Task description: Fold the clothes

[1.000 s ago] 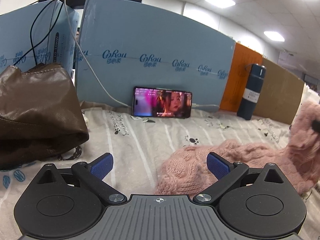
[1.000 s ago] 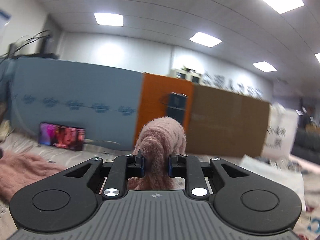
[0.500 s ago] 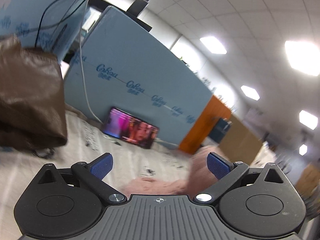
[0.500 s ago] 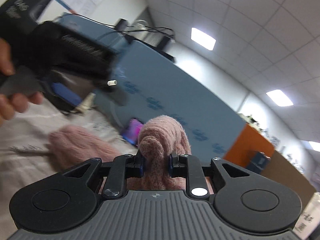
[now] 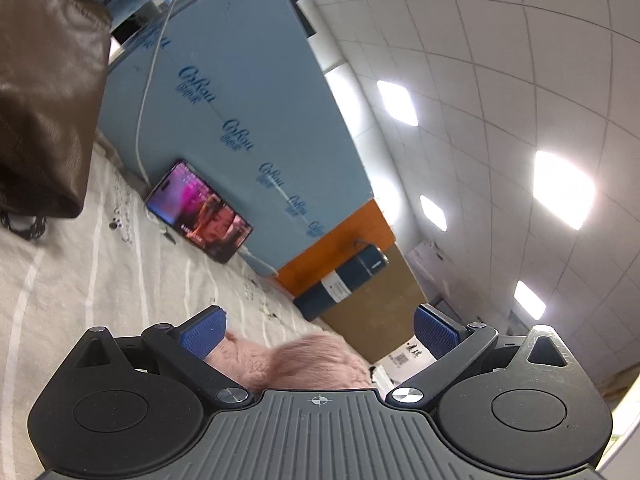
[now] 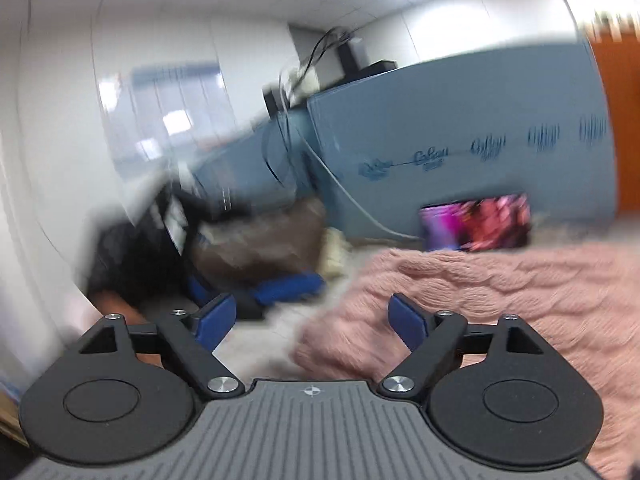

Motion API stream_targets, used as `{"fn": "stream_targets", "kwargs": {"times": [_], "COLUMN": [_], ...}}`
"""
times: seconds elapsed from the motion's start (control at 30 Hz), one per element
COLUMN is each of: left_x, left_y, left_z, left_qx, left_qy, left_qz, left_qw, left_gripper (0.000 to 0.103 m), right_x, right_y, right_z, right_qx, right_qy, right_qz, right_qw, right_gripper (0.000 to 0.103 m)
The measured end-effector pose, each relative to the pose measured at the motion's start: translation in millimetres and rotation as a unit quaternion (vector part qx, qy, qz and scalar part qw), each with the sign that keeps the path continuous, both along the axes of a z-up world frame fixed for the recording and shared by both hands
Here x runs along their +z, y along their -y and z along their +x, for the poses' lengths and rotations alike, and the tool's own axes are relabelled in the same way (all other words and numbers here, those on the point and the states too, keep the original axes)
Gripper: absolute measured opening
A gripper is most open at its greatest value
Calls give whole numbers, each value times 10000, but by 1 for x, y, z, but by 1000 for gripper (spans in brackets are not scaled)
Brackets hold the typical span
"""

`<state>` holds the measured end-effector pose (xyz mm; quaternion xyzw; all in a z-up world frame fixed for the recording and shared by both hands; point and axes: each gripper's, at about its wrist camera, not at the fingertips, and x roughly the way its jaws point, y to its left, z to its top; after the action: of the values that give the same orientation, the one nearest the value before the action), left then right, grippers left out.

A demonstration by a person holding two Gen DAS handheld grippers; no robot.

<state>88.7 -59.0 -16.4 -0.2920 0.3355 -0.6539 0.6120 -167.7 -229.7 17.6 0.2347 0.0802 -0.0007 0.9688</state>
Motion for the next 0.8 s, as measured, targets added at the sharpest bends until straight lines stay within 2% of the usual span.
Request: {"fn": "stream_targets", "kwargs": {"times": [0.07, 0.17, 0.23, 0.3, 0.37, 0.5, 0.57, 0.6, 0.63, 0.7, 0.73, 0.8], "left_x": [-3, -1, 2, 5, 6, 10, 9, 8, 6, 1, -1, 0], "left_y": [2, 7, 13, 20, 25, 37, 48, 53, 58, 69, 73, 76], "left_z": [1, -4, -14, -26, -41, -66, -74, -78, -81, -87, -90, -94], "left_qx": [-59, -333, -555, -771, -792, -745, -782, -759, -735, -717, -764, -983], "left_qy": [-106, -185, -179, -129, 79, 687, 891, 1053, 1214, 1464, 1498, 1454], "left_qz": [13, -13, 142, 375, 688, 1114, 1305, 1423, 1541, 1785, 1831, 1706], "left_qw": [9999, 9993, 9982, 9962, 9945, 9886, 9843, 9813, 9778, 9703, 9686, 9696], "left_gripper": [101, 101, 101, 101, 101, 100, 92, 80, 56, 31, 26, 24], "right_x": [1, -4, -10, -20, -25, -27, -28, -29, -32, -36, -37, -39], "right_y": [22, 40, 53, 67, 74, 73, 70, 69, 69, 72, 74, 77], "right_z": [-19, -49, -64, -71, -73, -71, -70, -71, -70, -70, -71, -74], "right_qx": [17, -349, -410, -334, -282, -282, -363, -420, -479, -610, -680, -810], "right_qy": [376, 689, 842, 1012, 1030, 890, 835, 818, 815, 849, 877, 945], "right_qz": [503, 726, 909, 1408, 1658, 1741, 1710, 1695, 1707, 1791, 1844, 1955], "right_qw": [9980, 9944, 9914, 9843, 9804, 9803, 9811, 9812, 9808, 9783, 9766, 9728], "right_gripper": [87, 88, 90, 90, 90, 90, 90, 90, 91, 91, 91, 91]}}
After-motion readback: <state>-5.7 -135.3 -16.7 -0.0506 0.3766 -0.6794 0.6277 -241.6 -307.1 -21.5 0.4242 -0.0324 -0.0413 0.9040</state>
